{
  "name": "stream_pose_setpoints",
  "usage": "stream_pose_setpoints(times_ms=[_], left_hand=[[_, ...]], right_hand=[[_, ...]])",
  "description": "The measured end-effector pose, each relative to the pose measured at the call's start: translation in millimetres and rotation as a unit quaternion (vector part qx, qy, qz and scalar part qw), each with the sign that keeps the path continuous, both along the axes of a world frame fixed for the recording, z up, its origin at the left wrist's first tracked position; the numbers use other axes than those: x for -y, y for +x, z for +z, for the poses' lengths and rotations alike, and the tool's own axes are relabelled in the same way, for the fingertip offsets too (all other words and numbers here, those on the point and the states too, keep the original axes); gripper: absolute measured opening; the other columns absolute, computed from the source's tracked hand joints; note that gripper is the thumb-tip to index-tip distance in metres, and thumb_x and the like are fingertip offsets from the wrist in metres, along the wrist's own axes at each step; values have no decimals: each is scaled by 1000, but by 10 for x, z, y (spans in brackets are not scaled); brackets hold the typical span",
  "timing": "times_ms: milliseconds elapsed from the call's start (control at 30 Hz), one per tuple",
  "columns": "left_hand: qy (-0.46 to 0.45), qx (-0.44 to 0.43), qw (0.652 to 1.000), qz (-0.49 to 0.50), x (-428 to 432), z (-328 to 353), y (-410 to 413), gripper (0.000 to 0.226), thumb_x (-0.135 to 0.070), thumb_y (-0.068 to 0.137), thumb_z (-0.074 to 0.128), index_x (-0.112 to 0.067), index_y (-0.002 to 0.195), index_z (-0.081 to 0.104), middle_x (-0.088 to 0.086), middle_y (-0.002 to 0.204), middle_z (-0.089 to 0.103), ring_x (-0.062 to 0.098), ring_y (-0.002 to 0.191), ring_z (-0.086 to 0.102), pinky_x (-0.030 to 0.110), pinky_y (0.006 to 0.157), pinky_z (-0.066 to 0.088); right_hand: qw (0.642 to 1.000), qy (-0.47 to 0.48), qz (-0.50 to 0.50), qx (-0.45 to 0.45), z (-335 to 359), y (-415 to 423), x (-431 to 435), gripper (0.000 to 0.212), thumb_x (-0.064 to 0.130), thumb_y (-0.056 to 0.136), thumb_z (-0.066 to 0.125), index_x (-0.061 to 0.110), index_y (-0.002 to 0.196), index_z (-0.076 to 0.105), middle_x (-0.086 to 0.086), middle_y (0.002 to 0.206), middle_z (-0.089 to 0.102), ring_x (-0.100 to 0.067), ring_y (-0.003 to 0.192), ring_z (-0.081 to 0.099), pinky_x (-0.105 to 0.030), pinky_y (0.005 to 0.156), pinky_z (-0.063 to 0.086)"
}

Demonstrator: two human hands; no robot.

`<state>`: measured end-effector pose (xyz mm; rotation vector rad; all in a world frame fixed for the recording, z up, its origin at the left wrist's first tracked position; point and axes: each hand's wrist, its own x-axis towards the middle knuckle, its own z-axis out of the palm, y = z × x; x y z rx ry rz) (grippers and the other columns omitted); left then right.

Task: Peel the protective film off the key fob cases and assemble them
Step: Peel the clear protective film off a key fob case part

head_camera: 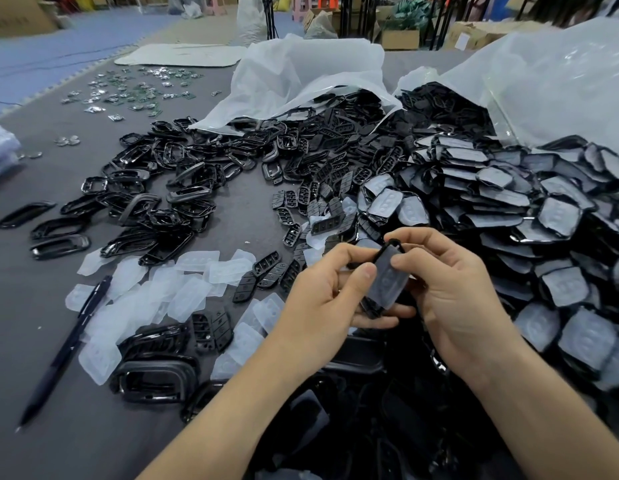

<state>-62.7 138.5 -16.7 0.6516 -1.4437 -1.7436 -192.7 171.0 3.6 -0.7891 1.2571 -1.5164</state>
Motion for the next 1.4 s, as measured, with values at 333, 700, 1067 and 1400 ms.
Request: stream_pose_setpoints(times_ms=[333, 700, 1067, 1400], left_hand=[[-1, -3, 1000, 14, -23, -5, -27, 17, -3, 98, 44, -15, 99, 56, 5, 75, 73, 20, 68, 73, 24, 57, 57], [-32, 11, 997, 67, -49, 18, -38, 21, -27, 86, 54, -26, 103, 66, 2, 86, 74, 22, 67, 73, 22, 58, 57], [9, 1, 998, 63, -37, 17, -56, 28, 0, 95, 51, -22, 104, 65, 6, 76, 74, 21, 66, 73, 19, 56, 55], [2, 6, 998, 64, -44, 65, -42, 29, 0, 96, 47, -21, 104, 65, 2, 75, 74, 20, 65, 73, 19, 57, 56]], right_hand=[[1000, -10, -7, 24, -27, 28, 3, 36, -7, 84, 51, 22, 72, 68, 0, 64, 59, -13, 56, 56, -23, 38, 37], [999, -22, -16, 21, -88, 40, 15, 36, -8, 84, 52, 23, 74, 67, -2, 70, 55, -18, 64, 55, -25, 43, 39], [998, -6, -9, 60, -67, 32, 32, 25, -9, 83, 51, 13, 82, 62, -3, 67, 58, -16, 57, 53, -21, 39, 39], [999, -15, 12, 37, -41, -1, 23, 6, 7, 74, 63, 9, 80, 64, -5, 69, 62, -16, 58, 59, -21, 45, 47]])
